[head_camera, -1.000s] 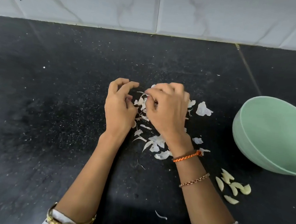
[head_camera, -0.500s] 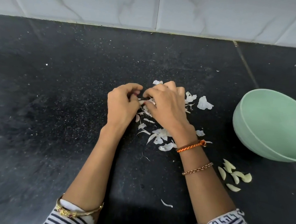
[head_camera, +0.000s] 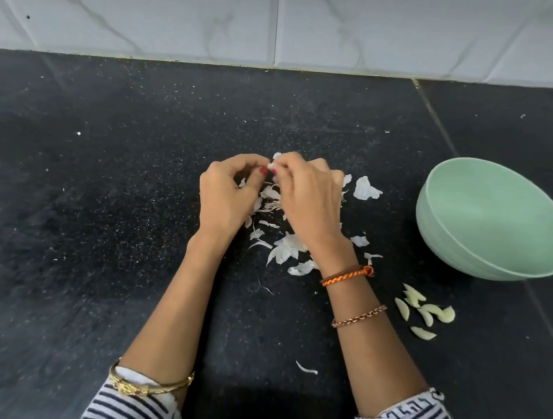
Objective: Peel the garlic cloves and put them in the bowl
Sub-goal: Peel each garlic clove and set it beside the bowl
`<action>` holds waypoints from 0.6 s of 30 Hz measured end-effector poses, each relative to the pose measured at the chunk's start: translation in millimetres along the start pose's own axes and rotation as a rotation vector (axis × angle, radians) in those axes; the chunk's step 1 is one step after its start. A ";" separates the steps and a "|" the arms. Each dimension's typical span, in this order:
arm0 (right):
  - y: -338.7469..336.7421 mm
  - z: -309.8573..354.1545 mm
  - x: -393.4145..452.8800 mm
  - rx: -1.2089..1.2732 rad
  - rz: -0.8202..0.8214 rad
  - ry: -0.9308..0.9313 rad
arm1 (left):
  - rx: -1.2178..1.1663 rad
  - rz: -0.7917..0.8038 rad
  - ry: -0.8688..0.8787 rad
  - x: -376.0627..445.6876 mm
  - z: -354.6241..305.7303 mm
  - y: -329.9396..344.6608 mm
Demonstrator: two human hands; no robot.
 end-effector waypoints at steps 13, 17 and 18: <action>-12.0 -6.9 -7.3 0.145 -0.307 -0.128 | -0.120 0.137 0.012 -2.3 -1.7 11.8; -15.0 -6.4 -9.0 0.078 -0.390 -0.176 | -0.155 0.147 0.028 -2.0 -2.5 10.4; -15.3 -6.8 -9.3 0.076 -0.398 -0.177 | -0.156 0.153 0.037 -2.7 -3.9 11.0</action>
Point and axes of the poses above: each hand's wrist, its own x-axis towards the middle knuckle, its own y-axis out of the palm, z = x × y, the point moved 5 cm from there along x, towards the middle knuckle, and after that the axes turned 1 degree about -x, right-handed, at the moved point
